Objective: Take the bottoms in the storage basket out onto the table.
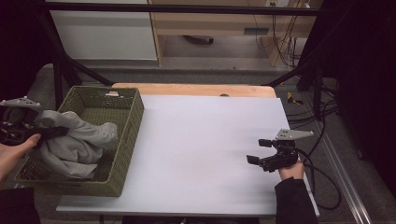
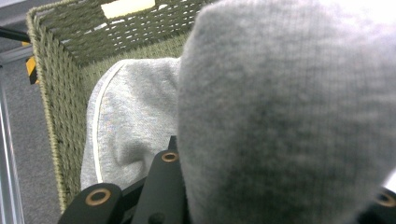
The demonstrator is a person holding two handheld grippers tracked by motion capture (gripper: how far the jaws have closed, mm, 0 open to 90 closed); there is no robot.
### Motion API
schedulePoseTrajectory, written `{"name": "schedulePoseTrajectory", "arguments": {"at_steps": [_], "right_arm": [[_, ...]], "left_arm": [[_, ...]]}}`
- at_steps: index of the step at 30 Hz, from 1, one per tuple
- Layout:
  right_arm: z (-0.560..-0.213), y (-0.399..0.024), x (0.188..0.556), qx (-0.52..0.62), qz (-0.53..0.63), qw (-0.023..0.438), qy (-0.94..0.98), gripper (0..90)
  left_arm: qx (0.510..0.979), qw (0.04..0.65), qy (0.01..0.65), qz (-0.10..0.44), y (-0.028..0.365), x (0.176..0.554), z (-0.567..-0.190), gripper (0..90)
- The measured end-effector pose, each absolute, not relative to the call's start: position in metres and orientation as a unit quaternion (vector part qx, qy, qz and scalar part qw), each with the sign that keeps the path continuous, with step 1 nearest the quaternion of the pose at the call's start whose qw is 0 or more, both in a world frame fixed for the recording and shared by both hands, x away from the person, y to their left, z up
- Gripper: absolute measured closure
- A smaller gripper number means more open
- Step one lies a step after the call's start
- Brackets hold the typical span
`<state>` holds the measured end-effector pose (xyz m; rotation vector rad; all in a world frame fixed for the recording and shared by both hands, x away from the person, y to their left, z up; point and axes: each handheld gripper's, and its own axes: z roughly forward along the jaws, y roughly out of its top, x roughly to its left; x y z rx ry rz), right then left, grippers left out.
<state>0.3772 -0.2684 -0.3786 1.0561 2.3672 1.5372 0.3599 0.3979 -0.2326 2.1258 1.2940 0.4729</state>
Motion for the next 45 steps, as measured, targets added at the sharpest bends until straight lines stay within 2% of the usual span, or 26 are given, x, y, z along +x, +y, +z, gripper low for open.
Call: {"name": "schedulePoseTrajectory", "arguments": {"at_steps": [45], "right_arm": [[-0.378, -0.269, 0.377, 0.350, 0.509, 0.066, 0.784, 4.2]], "left_arm": [[0.824, 0.316, 0.435, 0.181, 0.360, 0.363, -0.186, 75.5]]}}
